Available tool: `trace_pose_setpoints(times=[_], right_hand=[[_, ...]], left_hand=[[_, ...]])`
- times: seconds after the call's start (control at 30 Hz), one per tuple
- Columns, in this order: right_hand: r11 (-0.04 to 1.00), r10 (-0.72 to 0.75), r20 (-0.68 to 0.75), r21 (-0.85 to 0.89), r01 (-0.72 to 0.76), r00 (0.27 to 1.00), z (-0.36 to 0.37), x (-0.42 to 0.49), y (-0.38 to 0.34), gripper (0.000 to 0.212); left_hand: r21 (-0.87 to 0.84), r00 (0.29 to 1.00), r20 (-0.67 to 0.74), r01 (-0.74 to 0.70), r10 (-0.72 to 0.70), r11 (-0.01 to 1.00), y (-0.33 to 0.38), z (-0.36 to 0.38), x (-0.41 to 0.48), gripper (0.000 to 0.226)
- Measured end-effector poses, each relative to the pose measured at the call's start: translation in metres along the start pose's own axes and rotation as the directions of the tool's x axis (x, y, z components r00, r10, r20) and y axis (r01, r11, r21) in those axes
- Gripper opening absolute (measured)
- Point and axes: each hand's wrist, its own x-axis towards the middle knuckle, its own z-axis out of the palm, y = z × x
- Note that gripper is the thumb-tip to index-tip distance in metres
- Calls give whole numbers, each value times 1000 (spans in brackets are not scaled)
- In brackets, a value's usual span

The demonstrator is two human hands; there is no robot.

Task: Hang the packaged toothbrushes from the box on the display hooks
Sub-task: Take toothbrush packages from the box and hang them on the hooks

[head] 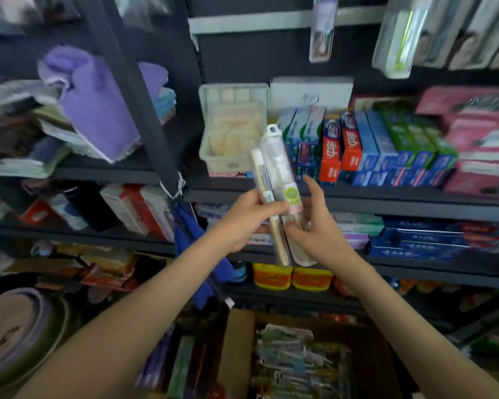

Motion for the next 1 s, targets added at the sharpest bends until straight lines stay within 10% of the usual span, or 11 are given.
trace_pose_setpoints(times=[0.43, 1.0], right_hand=[[921, -251, -194, -349, 172, 948, -26, 80, -126, 89], [900, -279, -511, -434, 36, 813, -140, 99, -165, 83]], left_hand=[[61, 911, 170, -390, 375, 919, 137, -63, 33, 10], [92, 885, 60, -466, 462, 880, 211, -27, 76, 15]])
